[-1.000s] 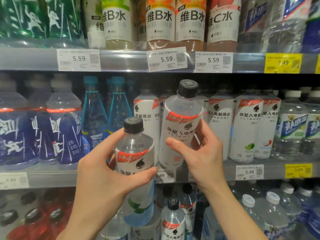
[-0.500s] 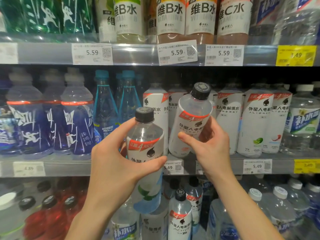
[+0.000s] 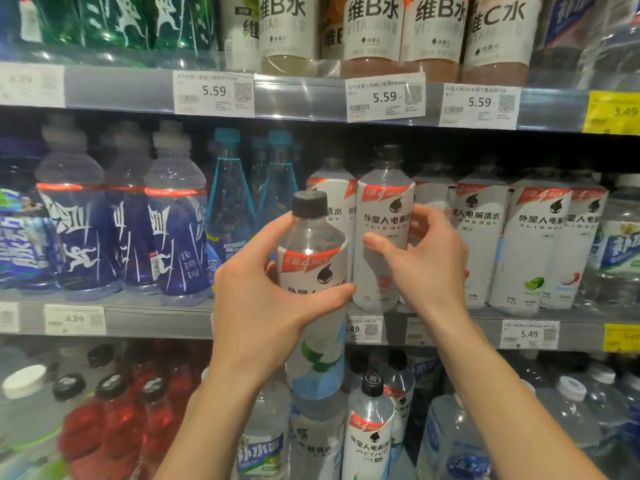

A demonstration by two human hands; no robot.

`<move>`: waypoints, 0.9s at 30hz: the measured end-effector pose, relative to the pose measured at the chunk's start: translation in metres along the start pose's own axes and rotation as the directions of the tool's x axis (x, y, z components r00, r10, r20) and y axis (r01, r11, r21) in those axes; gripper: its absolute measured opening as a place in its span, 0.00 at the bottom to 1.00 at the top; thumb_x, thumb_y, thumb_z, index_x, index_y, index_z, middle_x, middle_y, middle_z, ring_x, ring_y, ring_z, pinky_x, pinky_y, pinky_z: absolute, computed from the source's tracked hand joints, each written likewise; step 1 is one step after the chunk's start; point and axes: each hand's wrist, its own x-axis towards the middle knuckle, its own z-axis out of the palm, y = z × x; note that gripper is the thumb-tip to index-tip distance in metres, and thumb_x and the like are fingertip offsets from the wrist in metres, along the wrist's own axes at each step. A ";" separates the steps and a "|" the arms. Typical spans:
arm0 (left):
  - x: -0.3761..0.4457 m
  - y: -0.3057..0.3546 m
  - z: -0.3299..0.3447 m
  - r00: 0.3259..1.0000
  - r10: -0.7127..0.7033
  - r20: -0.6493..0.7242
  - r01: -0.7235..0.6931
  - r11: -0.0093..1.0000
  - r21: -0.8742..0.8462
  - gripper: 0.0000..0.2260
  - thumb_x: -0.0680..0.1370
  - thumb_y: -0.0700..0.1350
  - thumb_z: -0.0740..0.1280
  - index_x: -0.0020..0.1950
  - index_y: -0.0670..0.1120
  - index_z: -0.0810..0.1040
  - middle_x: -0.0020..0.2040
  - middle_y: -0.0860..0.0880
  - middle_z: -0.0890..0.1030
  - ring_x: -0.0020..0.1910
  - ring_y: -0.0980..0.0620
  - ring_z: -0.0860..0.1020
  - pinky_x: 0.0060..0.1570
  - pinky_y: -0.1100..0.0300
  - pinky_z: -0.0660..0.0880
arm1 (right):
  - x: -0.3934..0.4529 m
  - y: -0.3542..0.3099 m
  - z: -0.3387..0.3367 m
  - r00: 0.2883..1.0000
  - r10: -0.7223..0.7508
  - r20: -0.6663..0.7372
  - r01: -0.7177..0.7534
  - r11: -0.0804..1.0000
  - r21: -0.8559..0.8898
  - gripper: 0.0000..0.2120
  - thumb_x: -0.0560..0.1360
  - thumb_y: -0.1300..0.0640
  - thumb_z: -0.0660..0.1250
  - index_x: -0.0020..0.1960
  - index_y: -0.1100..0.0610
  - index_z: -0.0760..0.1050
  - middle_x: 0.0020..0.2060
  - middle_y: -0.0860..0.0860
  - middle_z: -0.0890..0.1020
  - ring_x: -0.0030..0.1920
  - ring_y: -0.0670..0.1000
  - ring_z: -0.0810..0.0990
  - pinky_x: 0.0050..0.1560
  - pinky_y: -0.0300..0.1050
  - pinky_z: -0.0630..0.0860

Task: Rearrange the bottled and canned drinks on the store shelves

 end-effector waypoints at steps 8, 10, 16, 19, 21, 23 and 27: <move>0.001 0.002 0.000 1.000 0.026 -0.015 -0.026 1.000 0.004 0.34 0.58 0.42 0.85 0.56 0.65 0.76 0.46 0.74 0.81 0.45 0.71 0.80 0.42 0.75 0.74 | 0.008 -0.001 0.016 0.999 -0.011 -0.050 -0.003 0.964 -0.264 0.23 0.71 0.46 0.77 0.60 0.57 0.78 0.56 0.55 0.80 0.61 0.57 0.74 0.62 0.48 0.68; 0.001 0.000 -0.001 1.000 0.019 -0.015 -0.019 1.000 0.007 0.33 0.58 0.42 0.85 0.57 0.62 0.78 0.46 0.70 0.83 0.44 0.68 0.82 0.43 0.71 0.77 | 0.007 -0.001 0.019 0.996 -0.005 -0.089 -0.019 0.965 -0.262 0.21 0.70 0.46 0.78 0.57 0.56 0.79 0.53 0.55 0.81 0.59 0.57 0.75 0.62 0.52 0.71; 0.001 0.001 -0.001 1.000 0.028 0.007 -0.028 0.999 0.016 0.32 0.59 0.43 0.85 0.60 0.57 0.80 0.46 0.65 0.84 0.44 0.65 0.82 0.43 0.68 0.79 | -0.007 -0.002 0.024 0.983 -0.002 -0.186 -0.027 0.988 -0.151 0.28 0.70 0.51 0.79 0.66 0.57 0.77 0.58 0.52 0.81 0.60 0.53 0.78 0.63 0.50 0.75; 0.001 0.003 -0.001 1.000 0.020 -0.019 -0.020 1.000 0.009 0.34 0.58 0.47 0.86 0.59 0.62 0.77 0.45 0.65 0.84 0.44 0.67 0.81 0.44 0.71 0.77 | -0.014 0.001 0.016 0.986 0.015 -0.166 -0.038 0.990 -0.136 0.26 0.72 0.55 0.78 0.67 0.57 0.76 0.59 0.50 0.81 0.60 0.51 0.79 0.63 0.49 0.77; 0.002 0.007 -0.001 1.000 0.026 -0.015 -0.026 1.000 0.012 0.35 0.57 0.47 0.85 0.58 0.64 0.74 0.44 0.67 0.82 0.45 0.71 0.79 0.44 0.74 0.74 | -0.028 0.002 0.006 0.983 0.012 -0.183 -0.030 0.995 -0.100 0.17 0.74 0.58 0.75 0.61 0.55 0.79 0.53 0.48 0.82 0.54 0.49 0.81 0.56 0.51 0.81; 0.001 0.012 0.000 0.999 0.040 0.028 -0.041 0.999 0.021 0.34 0.57 0.44 0.85 0.53 0.67 0.72 0.39 0.73 0.80 0.42 0.74 0.78 0.41 0.78 0.72 | -0.043 0.003 -0.005 0.987 -0.030 -0.158 0.025 0.999 -0.028 0.09 0.75 0.61 0.72 0.54 0.53 0.80 0.47 0.45 0.82 0.49 0.45 0.82 0.51 0.46 0.82; 0.000 0.019 0.003 0.995 0.027 0.096 -0.032 0.998 0.046 0.32 0.57 0.48 0.85 0.50 0.68 0.71 0.38 0.74 0.79 0.42 0.73 0.79 0.40 0.78 0.72 | -0.053 -0.004 -0.031 0.938 -0.080 0.338 -0.046 0.936 0.349 0.14 0.73 0.67 0.70 0.54 0.53 0.80 0.48 0.48 0.86 0.51 0.45 0.85 0.52 0.40 0.80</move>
